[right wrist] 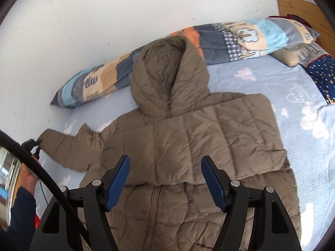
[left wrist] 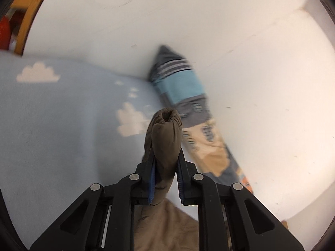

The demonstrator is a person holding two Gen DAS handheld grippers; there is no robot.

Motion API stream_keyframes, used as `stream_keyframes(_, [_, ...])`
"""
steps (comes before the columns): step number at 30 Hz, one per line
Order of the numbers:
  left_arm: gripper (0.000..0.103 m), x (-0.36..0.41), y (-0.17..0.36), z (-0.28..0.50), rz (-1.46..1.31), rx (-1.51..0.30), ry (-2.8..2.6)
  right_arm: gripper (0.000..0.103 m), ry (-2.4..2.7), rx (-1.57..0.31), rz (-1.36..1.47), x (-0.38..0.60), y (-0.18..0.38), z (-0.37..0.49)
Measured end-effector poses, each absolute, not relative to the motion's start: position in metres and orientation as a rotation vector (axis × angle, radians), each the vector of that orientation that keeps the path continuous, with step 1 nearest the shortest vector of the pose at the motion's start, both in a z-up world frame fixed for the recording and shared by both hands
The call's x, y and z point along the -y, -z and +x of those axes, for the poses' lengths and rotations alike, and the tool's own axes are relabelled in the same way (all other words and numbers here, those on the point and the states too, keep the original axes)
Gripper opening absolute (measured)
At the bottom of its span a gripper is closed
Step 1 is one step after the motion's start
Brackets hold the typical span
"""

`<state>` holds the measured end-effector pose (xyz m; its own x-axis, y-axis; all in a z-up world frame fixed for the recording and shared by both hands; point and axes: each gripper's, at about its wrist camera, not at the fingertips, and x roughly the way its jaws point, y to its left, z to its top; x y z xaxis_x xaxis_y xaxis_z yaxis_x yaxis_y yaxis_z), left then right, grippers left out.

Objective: Fold large clothes
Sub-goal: 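Lift the sleeve with the left gripper and fold it across the jacket body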

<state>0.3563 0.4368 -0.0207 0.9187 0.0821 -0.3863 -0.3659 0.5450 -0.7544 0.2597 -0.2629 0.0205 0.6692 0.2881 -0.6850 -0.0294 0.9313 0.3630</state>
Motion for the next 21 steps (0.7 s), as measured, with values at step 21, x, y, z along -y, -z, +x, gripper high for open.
stream_keyframes(21, [0.016, -0.043, -0.129, 0.365, -0.543, -0.37, 0.466, 0.075, -0.003, -0.644, 0.526, 0.36, -0.064, 0.23])
